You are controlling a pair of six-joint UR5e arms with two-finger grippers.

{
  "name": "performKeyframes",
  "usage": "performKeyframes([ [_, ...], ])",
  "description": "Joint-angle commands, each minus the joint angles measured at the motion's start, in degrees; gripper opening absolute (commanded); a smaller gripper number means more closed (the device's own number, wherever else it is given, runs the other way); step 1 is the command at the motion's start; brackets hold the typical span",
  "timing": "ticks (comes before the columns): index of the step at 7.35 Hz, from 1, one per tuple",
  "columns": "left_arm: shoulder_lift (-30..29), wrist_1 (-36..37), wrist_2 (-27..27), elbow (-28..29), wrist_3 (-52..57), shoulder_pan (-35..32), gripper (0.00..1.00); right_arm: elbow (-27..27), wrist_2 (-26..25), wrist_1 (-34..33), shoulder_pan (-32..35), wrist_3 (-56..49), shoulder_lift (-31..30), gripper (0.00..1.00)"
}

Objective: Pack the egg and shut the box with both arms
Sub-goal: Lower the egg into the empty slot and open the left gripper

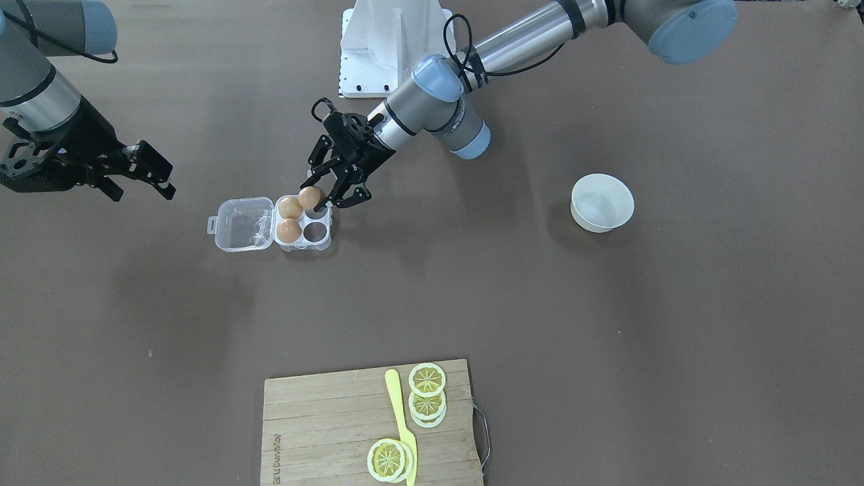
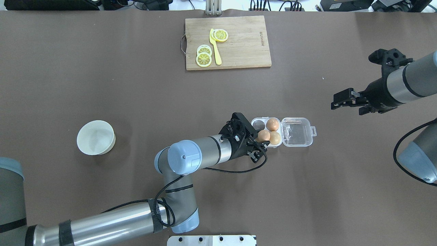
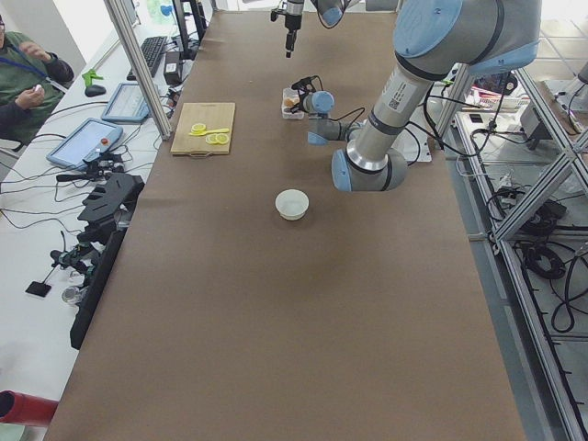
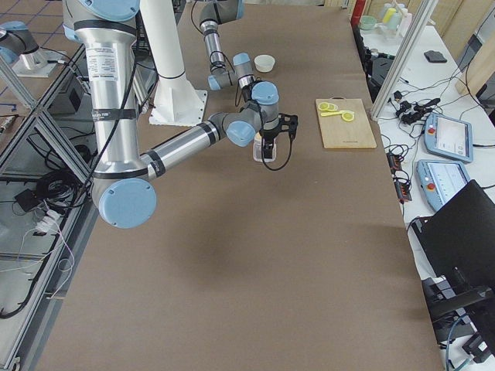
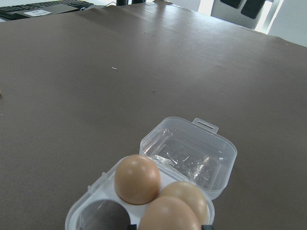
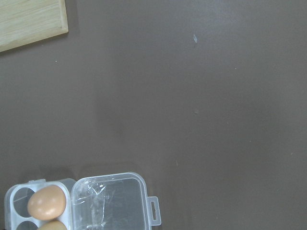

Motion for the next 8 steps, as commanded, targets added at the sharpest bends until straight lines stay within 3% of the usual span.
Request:
performKeyframes([
  [1,-0.1,-0.1,0.3,-0.3,-0.5,0.2,0.94,0.1,0.0,0.0,0.0,0.0,0.0,0.99],
  [6,0.3,0.1,-0.5,-2.6,-3.6,-2.2,0.97,0.0,-0.1,0.0,0.0,0.0,0.0,0.99],
  [7,0.6,0.3,-2.4,-2.6,-5.5,-3.3,0.64,0.0,-0.1,0.1,0.1,-0.1,-0.1,0.99],
  [8,0.7,2.3,-7.1,-2.8,-10.7,-5.2,0.17,0.1,-0.1,0.1,0.1,0.0,-0.1,0.99],
])
